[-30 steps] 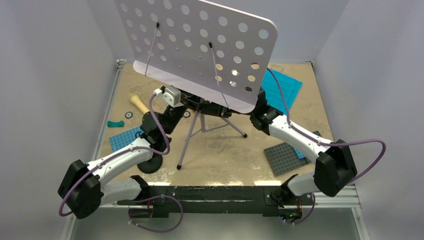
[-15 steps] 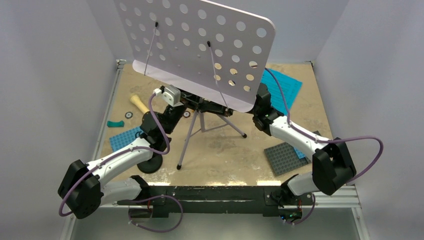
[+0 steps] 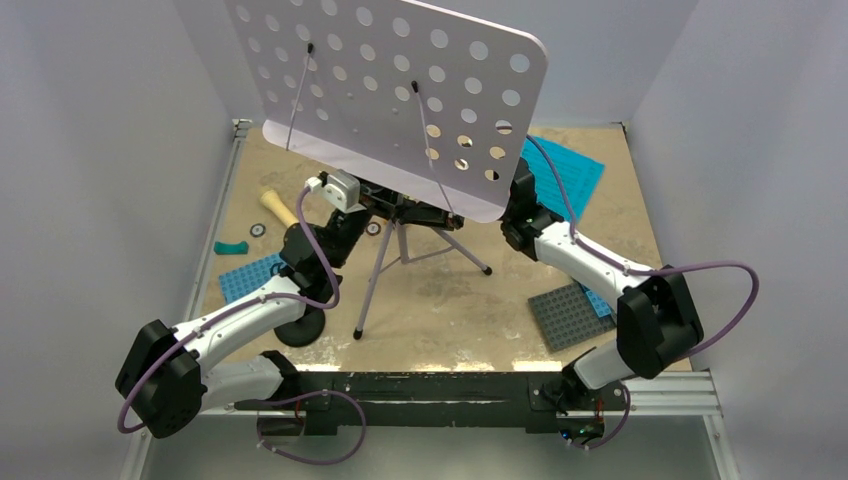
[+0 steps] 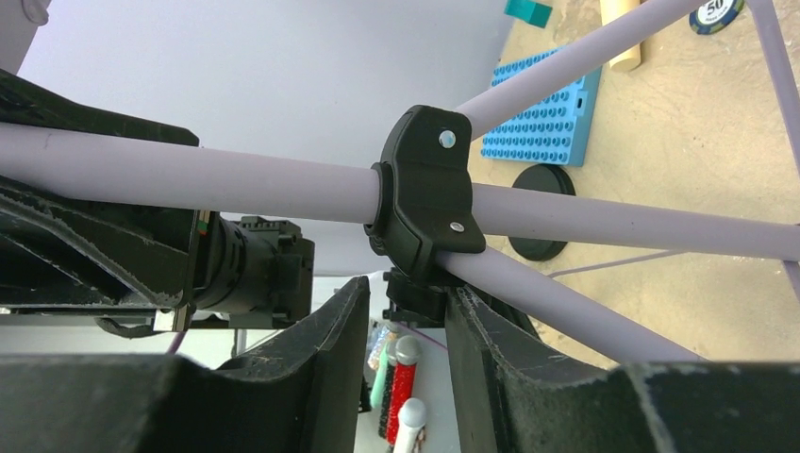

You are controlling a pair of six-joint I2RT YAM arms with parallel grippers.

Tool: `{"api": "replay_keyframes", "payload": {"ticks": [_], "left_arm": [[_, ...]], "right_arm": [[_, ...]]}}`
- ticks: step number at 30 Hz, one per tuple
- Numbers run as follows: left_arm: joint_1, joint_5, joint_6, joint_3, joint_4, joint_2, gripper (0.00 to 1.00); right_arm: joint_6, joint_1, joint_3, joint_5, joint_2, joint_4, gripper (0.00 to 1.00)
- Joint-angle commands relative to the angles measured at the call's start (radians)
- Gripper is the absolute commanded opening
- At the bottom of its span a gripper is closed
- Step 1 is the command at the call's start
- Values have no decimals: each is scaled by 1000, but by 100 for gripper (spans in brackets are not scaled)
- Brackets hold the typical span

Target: Pack up the instrument practice props

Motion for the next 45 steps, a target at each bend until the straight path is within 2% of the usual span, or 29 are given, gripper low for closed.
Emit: {"api": "replay_keyframes", "payload": {"ticks": [1,4,10,14,16,25,26,27,28,32,35,38,41,45], "left_arm": [[-18,58,-2,-51,-182,31,0],[-18,61,-3,-50,-182,35,0],[-18,66,-2,-50,-184,40,0],[-18,63,0,-51,-185,39,0],[-18,62,3,-51,-185,36,0],[-18,54,5,-51,-187,34,0],[-18,51,7,-53,-187,33,0],[-18,50,10,-53,-187,32,0],[-18,49,12,-53,-188,32,0],[-18,57,12,-53,-194,34,0],[-18,58,6,-53,-195,37,0],[-18,54,2,-49,-201,37,0],[-18,51,-4,-41,-209,39,0],[-19,52,-17,-27,-221,48,0]], "right_arm": [[-32,4,104,-3,12,42,36],[-39,6,124,-31,26,16,34],[-52,16,142,-60,42,-16,42],[-31,19,149,-82,54,-21,51],[-29,20,142,-79,54,-24,52],[17,25,147,-94,91,22,23],[10,27,157,-96,96,18,16],[-1,28,163,-98,99,14,1],[-21,29,169,-98,99,1,0],[-272,42,212,32,48,-192,0],[-474,63,189,215,-9,-296,0],[-658,103,80,403,-82,-217,0],[-903,183,-50,612,-153,-59,0],[-1164,254,-176,756,-177,157,0]]}}
